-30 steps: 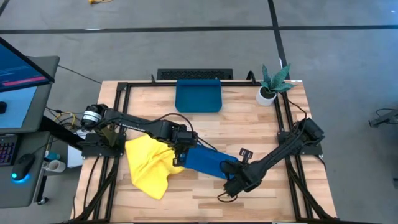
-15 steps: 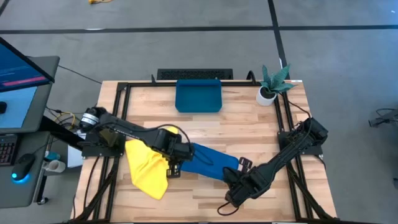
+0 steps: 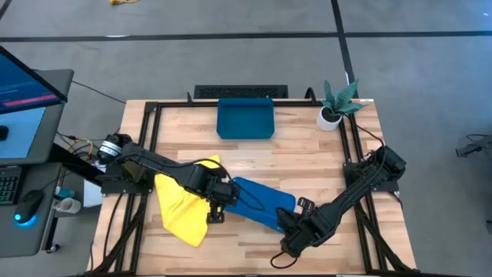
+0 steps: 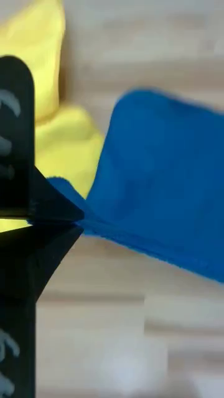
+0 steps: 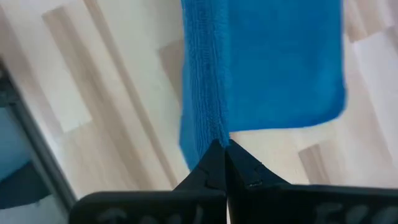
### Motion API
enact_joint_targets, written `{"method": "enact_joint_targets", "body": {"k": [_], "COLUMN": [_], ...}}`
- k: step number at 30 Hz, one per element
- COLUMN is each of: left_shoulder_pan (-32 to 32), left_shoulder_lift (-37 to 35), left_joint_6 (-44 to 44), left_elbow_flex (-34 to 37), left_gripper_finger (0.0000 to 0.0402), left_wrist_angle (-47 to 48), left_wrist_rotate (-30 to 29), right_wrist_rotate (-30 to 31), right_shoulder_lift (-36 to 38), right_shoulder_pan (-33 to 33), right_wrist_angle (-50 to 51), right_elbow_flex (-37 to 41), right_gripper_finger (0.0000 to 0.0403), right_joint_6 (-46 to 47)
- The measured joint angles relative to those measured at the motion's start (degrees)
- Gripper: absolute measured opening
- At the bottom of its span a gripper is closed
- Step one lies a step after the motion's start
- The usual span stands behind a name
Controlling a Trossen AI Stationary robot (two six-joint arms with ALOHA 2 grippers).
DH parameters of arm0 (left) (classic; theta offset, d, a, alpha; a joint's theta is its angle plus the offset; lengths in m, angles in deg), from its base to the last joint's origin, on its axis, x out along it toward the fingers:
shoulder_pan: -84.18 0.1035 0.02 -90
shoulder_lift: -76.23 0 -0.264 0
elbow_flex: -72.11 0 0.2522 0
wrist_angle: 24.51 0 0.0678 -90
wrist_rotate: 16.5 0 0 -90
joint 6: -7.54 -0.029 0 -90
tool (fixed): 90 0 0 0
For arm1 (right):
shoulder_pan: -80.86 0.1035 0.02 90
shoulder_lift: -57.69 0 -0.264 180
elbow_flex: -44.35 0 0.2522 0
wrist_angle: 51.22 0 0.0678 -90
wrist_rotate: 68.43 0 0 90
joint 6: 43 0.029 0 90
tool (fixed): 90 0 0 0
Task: Roll microfiber towels into tight, uniform cylinder then place into a basket
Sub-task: Roll the blue microfiber cloth
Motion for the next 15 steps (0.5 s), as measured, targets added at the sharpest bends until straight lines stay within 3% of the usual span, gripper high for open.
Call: {"method": "enact_joint_targets", "body": {"k": [7, 15], "left_shoulder_pan": [3.20, 6.07], "left_shoulder_lift": [0.00, 0.86], "left_joint_6": [-2.61, -5.67], "left_elbow_flex": [0.23, 6.57], "left_gripper_finger": [0.0000, 0.0000], "left_wrist_angle": [0.28, -6.43], "left_wrist_rotate": [-3.78, -5.43], "right_wrist_rotate": [2.00, 6.08], "right_shoulder_lift": [-0.36, -0.43], "right_shoulder_pan": [-3.73, -6.40], "right_wrist_angle": [4.16, 2.70], "right_elbow_flex": [0.60, 5.89], "right_gripper_finger": [0.0007, 0.0007], "right_joint_6": [-0.16, 0.26]}}
